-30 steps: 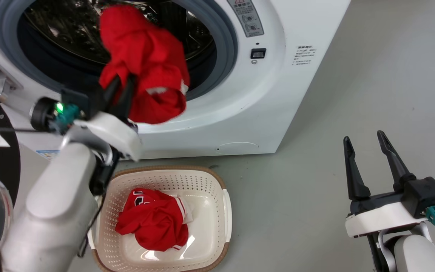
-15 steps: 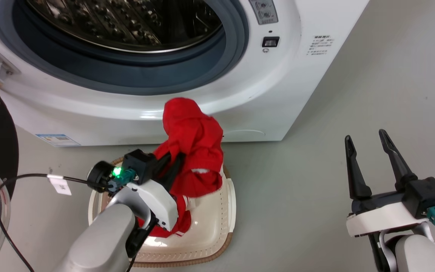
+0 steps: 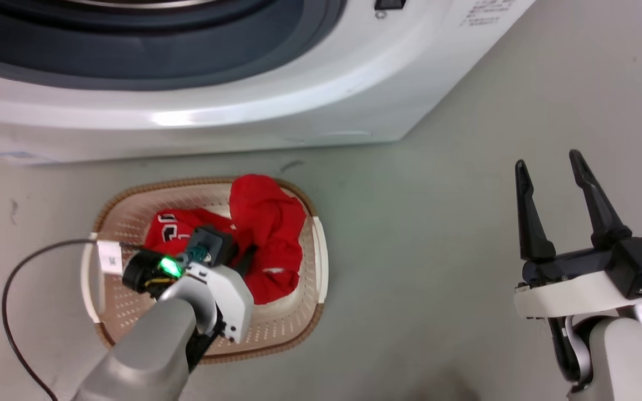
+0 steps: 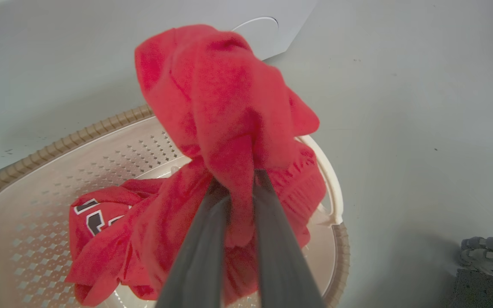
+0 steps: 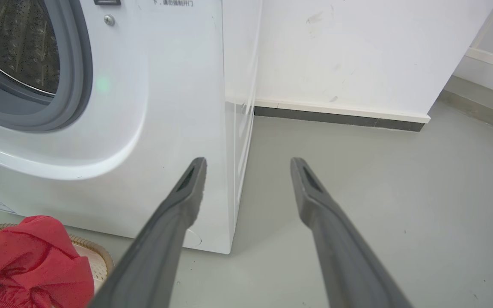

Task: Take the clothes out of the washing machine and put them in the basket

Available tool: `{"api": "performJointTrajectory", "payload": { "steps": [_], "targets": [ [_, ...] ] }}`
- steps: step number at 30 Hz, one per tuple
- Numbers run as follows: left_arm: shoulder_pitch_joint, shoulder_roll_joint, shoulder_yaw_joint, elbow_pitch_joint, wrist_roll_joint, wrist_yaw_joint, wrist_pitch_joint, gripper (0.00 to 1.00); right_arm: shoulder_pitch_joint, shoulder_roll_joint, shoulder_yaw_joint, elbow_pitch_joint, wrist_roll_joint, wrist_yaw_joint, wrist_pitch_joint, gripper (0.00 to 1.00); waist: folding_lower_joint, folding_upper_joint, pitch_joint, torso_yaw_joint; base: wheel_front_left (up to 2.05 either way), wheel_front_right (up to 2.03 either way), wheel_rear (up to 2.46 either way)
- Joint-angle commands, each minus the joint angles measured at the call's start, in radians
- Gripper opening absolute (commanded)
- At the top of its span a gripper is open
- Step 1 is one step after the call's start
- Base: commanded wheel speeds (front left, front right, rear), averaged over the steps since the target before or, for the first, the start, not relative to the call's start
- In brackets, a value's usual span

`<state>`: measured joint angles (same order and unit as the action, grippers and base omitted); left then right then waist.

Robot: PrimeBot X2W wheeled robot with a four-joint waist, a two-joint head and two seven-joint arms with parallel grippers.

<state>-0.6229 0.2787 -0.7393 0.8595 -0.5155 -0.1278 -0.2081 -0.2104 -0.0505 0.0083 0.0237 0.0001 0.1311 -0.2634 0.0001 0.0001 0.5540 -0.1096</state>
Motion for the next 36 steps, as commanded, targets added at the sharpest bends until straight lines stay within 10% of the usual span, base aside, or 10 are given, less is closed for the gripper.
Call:
{"api": "performJointTrajectory", "payload": {
  "steps": [1,32,33,35,36],
  "targets": [
    [-0.044,0.002,-0.005,0.027,0.000,0.000,-0.003,0.00,-0.025,0.000,0.005,-0.011,0.003,-0.001,-0.002,1.00,-0.0001,-0.0001,0.084,-0.037,0.00,0.00,0.00],
    [-0.343,-0.021,-0.207,0.371,-0.091,-0.003,-0.005,0.00,-0.107,0.000,0.019,-0.085,0.051,-0.001,-0.002,1.00,-0.0001,-0.0001,0.382,-0.124,0.00,0.00,0.00],
    [-0.342,-0.024,-0.209,0.376,-0.096,-0.003,-0.005,0.04,-0.106,0.000,0.019,-0.082,0.049,-0.001,-0.002,1.00,-0.0001,-0.0001,0.379,-0.123,0.00,0.00,0.00],
    [-0.336,-0.029,-0.211,0.386,-0.104,-0.003,-0.006,1.00,-0.104,0.000,0.018,-0.077,0.045,-0.001,-0.002,1.00,-0.0001,-0.0001,0.368,-0.119,0.00,0.00,0.00],
    [-0.333,-0.031,-0.212,0.390,-0.104,-0.003,-0.009,1.00,-0.104,0.001,0.019,-0.074,0.043,-0.001,-0.002,1.00,-0.0001,-0.0001,0.360,-0.117,0.00,0.00,0.00]
  ]
}}
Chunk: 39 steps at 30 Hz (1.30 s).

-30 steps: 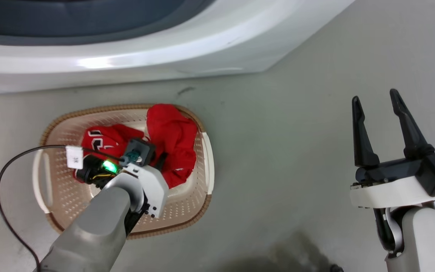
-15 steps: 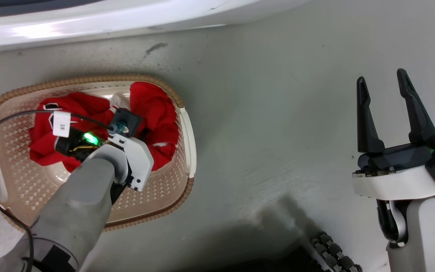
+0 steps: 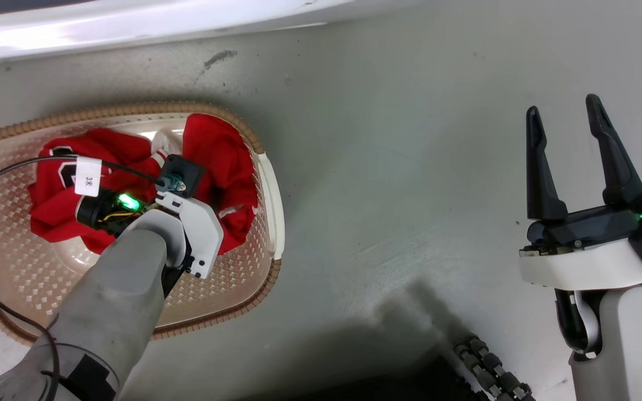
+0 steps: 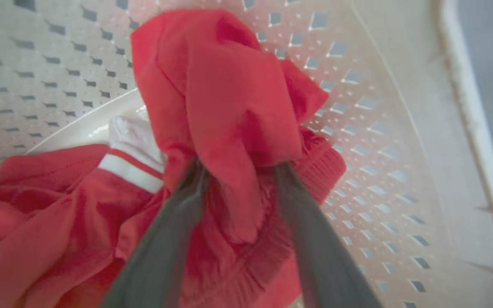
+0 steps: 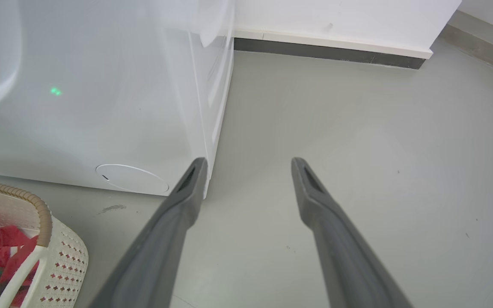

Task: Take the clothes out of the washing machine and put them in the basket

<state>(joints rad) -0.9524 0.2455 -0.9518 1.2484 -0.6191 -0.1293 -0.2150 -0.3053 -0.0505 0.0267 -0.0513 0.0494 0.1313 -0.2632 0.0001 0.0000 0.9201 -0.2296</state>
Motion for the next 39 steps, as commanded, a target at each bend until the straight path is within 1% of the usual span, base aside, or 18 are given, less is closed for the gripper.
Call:
{"api": "performJointTrajectory", "payload": {
  "steps": [1,3,6,10,14,17,23,30,36,39],
  "targets": [
    [-0.001,0.000,0.000,0.005,-0.002,-0.001,-0.008,1.00,-0.010,0.000,0.001,0.004,-0.008,-0.001,-0.002,1.00,-0.0001,0.0000,-0.015,0.004,0.00,0.00,0.00],
    [0.008,-0.008,0.002,0.010,-0.007,-0.001,-0.018,1.00,-0.011,0.000,0.001,0.009,-0.009,-0.001,-0.002,1.00,-0.0001,0.0000,-0.036,0.008,0.00,0.00,0.00],
    [0.015,-0.014,0.001,0.013,-0.001,0.012,-0.036,1.00,-0.011,0.000,0.003,0.021,-0.014,-0.001,-0.002,1.00,-0.0001,0.0000,-0.076,0.011,0.00,0.00,0.00],
    [0.038,-0.024,0.017,-0.008,-0.010,0.011,-0.049,1.00,0.001,0.000,-0.009,0.041,-0.018,-0.001,-0.002,1.00,-0.0001,0.0000,-0.153,0.025,0.00,0.00,0.00],
    [0.069,-0.014,0.051,-0.077,-0.009,0.021,-0.052,1.00,0.014,0.000,-0.016,0.060,-0.031,-0.001,-0.002,1.00,-0.0001,0.0000,-0.238,0.045,0.00,0.00,0.00],
    [0.104,-0.004,0.094,-0.136,-0.013,0.031,-0.050,1.00,0.027,0.000,-0.027,0.076,-0.040,-0.001,-0.002,1.00,-0.0001,0.0000,-0.309,0.062,0.00,0.00,0.00],
    [0.193,0.024,0.209,-0.288,0.009,0.052,-0.050,1.00,0.056,0.000,-0.053,0.106,-0.059,-0.001,-0.002,1.00,-0.0001,0.0000,-0.452,0.100,0.00,0.00,0.00],
    [0.311,0.057,0.396,-0.534,0.086,0.092,-0.050,1.00,0.093,0.000,-0.077,0.127,-0.075,-0.001,-0.002,1.00,-0.0001,0.0000,-0.580,0.157,0.00,0.00,0.00],
    [0.443,0.048,0.539,-0.736,0.189,0.124,-0.050,1.00,0.140,0.000,-0.099,0.143,-0.076,-0.001,-0.002,1.00,-0.0001,0.0000,-0.676,0.207,0.00,0.00,0.00],
    [0.516,0.041,0.609,-0.817,0.236,0.142,-0.050,1.00,0.161,0.000,-0.096,0.142,-0.077,-0.001,-0.002,1.00,-0.0001,0.0000,-0.713,0.221,0.00,0.00,0.00]
  ]
}}
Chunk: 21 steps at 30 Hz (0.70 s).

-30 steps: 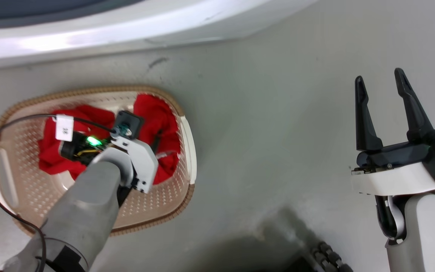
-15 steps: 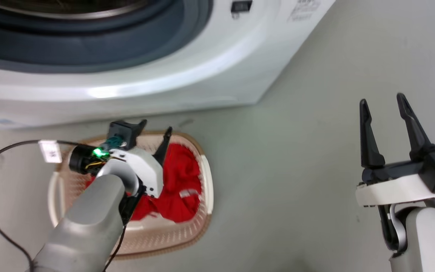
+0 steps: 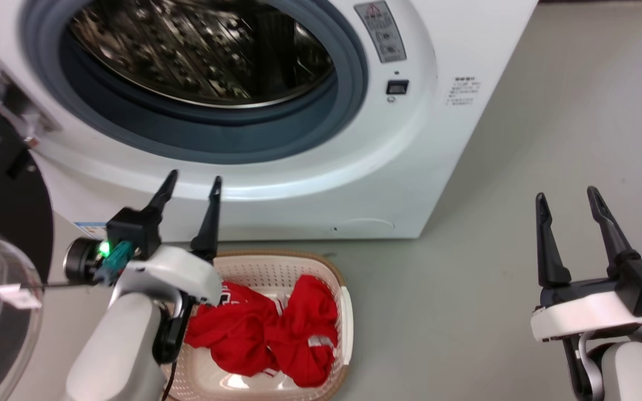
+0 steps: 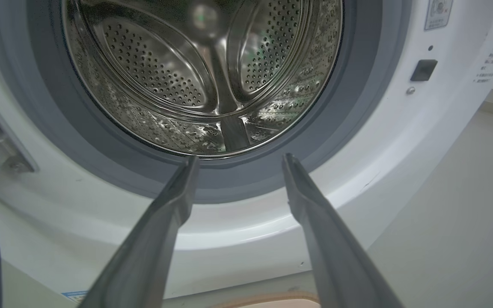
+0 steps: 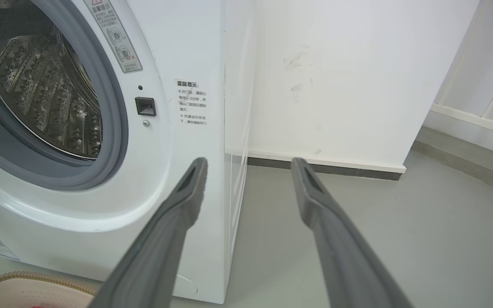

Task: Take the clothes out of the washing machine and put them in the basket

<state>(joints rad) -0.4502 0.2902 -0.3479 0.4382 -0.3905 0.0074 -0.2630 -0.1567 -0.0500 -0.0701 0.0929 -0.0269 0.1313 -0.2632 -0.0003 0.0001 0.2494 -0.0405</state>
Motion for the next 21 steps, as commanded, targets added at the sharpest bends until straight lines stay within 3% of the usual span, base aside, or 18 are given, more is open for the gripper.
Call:
{"api": "performJointTrajectory", "payload": {
  "steps": [1,4,8,15,21],
  "targets": [
    [0.042,-0.009,0.025,-0.035,0.021,0.014,-0.002,1.00,0.022,0.000,0.000,-0.002,0.000,-0.001,-0.002,1.00,0.0003,-0.0001,-0.056,0.034,0.00,0.00,0.00],
    [0.131,-0.033,0.108,-0.115,0.049,0.037,-0.002,1.00,0.043,-0.001,0.001,-0.002,0.010,-0.001,-0.002,1.00,0.0003,-0.0001,-0.090,0.035,0.00,0.00,0.00],
    [0.237,-0.066,0.185,-0.211,0.102,0.036,-0.002,1.00,0.084,0.000,-0.003,-0.005,0.028,-0.001,-0.002,1.00,0.0003,-0.0001,-0.127,0.038,0.00,0.00,0.00],
    [0.433,-0.133,0.262,-0.306,0.203,0.031,-0.002,1.00,0.175,0.000,0.009,0.008,0.056,-0.001,-0.002,1.00,0.0003,-0.0001,-0.225,0.010,0.00,0.00,0.00],
    [0.505,-0.169,0.307,-0.332,0.242,0.015,-0.002,1.00,0.214,0.000,0.010,-0.005,0.071,-0.001,-0.002,1.00,0.0003,-0.0001,-0.246,-0.006,0.00,0.00,0.00]
  ]
}}
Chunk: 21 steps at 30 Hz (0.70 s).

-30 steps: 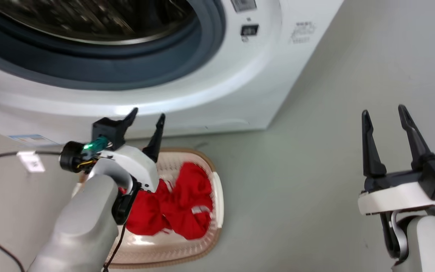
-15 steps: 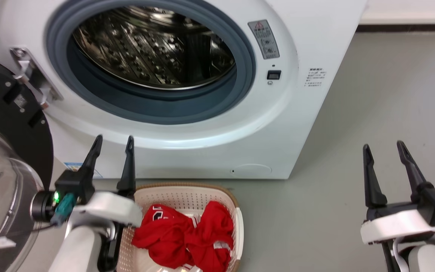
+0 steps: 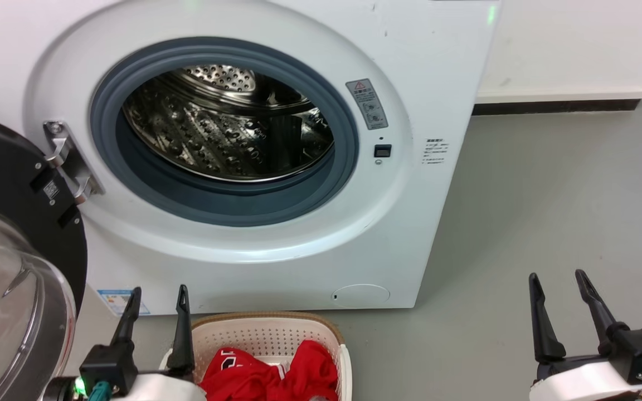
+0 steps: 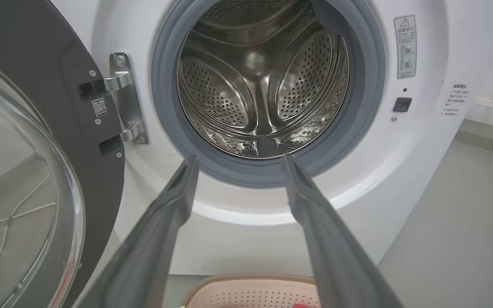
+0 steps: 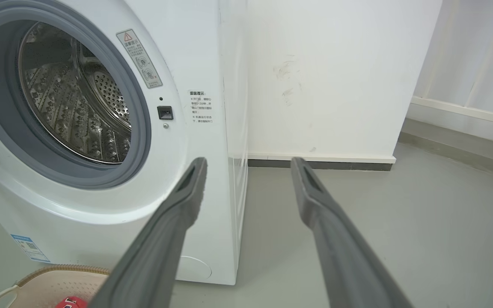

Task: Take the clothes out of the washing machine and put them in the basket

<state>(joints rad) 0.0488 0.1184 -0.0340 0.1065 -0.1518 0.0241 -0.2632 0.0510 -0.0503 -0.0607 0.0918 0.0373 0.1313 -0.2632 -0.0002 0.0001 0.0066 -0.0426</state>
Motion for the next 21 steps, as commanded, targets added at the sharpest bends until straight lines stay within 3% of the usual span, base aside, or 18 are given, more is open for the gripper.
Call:
{"api": "performJointTrajectory", "payload": {
  "steps": [1,21],
  "targets": [
    [0.016,-0.006,0.004,-0.003,0.002,-0.005,-0.002,1.00,0.011,0.000,-0.001,-0.003,0.006,-0.001,-0.002,1.00,0.0002,-0.0001,-0.006,-0.007,0.00,0.00,0.00],
    [0.023,-0.061,0.066,-0.008,0.079,-0.055,-0.002,1.00,0.014,0.000,0.008,-0.007,0.009,-0.001,-0.002,1.00,0.0002,-0.0001,-0.002,-0.016,0.00,0.00,0.00]
  ]
}}
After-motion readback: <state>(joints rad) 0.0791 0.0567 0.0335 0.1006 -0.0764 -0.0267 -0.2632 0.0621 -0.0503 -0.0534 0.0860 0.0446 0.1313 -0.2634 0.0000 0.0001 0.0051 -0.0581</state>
